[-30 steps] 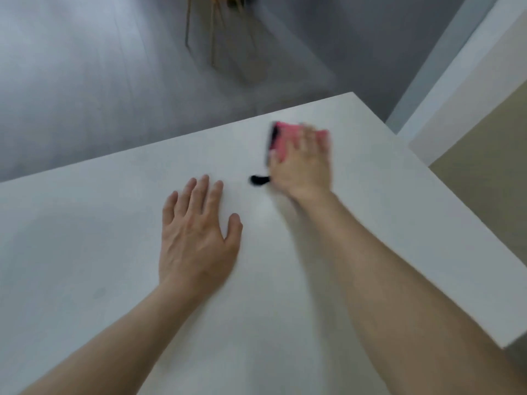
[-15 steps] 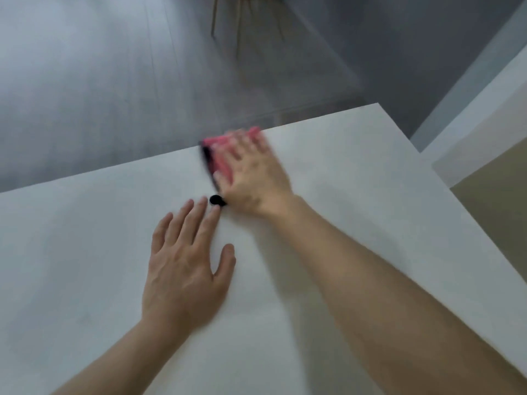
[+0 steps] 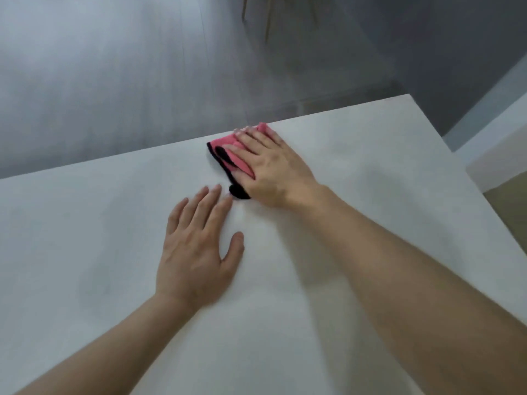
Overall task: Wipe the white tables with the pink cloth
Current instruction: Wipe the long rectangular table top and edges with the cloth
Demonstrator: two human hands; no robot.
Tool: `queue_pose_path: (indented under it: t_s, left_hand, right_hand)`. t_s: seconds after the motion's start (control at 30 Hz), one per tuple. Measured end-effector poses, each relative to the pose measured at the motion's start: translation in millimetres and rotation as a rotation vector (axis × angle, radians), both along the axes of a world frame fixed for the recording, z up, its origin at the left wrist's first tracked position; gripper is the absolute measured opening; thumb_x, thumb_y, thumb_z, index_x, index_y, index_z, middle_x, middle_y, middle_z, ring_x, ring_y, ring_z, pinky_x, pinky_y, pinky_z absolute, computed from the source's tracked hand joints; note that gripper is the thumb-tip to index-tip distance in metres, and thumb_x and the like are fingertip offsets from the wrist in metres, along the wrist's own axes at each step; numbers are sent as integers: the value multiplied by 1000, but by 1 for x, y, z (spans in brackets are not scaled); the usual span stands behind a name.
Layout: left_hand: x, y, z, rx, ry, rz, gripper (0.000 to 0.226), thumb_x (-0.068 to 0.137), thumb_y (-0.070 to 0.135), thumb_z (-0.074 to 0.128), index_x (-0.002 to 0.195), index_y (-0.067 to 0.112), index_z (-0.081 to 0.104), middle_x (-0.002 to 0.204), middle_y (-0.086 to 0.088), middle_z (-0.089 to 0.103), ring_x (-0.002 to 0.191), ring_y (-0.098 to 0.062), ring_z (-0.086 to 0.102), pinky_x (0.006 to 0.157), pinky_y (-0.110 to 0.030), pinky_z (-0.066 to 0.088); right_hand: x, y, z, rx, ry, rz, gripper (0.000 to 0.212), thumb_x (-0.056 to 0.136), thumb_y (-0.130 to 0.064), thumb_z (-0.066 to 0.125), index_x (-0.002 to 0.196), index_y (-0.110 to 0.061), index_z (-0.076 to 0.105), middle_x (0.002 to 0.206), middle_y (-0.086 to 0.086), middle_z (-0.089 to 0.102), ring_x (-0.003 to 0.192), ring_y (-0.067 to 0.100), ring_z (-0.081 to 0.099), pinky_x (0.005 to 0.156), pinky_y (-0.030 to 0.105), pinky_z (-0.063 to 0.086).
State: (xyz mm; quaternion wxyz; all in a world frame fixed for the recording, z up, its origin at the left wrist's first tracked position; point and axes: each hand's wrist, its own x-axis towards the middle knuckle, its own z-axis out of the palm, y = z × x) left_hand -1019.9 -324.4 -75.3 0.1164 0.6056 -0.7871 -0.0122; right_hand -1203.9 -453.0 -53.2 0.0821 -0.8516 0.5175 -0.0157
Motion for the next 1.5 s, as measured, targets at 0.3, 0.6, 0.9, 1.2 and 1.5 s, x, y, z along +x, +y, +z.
queue_pose_path:
  t_s: [0.3, 0.6, 0.9, 1.2, 1.5]
  left_hand:
    - [0, -1, 4, 21, 32, 22, 67, 104, 50, 44, 162, 17, 46, 173, -2, 38, 164, -22, 28, 133, -50, 20]
    - [0, -1, 4, 27, 53, 23, 62, 105, 50, 42, 158, 17, 49, 172, -1, 39, 163, -20, 27, 133, -48, 20]
    - [-48, 0, 13, -92, 159, -88, 38, 101, 27, 58, 134, 13, 69, 148, -4, 65, 142, -27, 56, 122, -44, 40]
    - [-157, -3, -2, 30, 19, -133, 59, 109, 51, 35, 163, 31, 46, 174, -4, 36, 164, -25, 25, 133, -54, 17]
    - [-158, -1, 3, 26, -21, -121, 58, 108, 49, 39, 162, 29, 49, 172, -4, 40, 163, -27, 29, 132, -56, 22]
  right_hand:
    - [-110, -1, -5, -121, 51, -781, 83, 99, -55, 14, 171, -16, 25, 178, 20, 18, 166, 35, 12, 135, 54, -3]
    - [-151, 49, -2, -160, -13, -265, 73, 102, -55, 30, 168, -23, 35, 174, 7, 35, 163, 25, 26, 136, 43, 6]
    - [-110, 201, -5, -128, -100, 12, 64, 109, -51, 40, 169, -28, 35, 179, 6, 20, 168, 22, 10, 136, 48, 8]
    - [-220, 33, -12, -112, -41, -670, 73, 106, -57, 22, 171, -24, 27, 181, 8, 15, 167, 25, 8, 136, 48, 0]
    - [-211, 97, -13, -211, -62, -587, 66, 112, -47, 25, 169, -14, 33, 177, 15, 24, 166, 30, 17, 135, 52, 8]
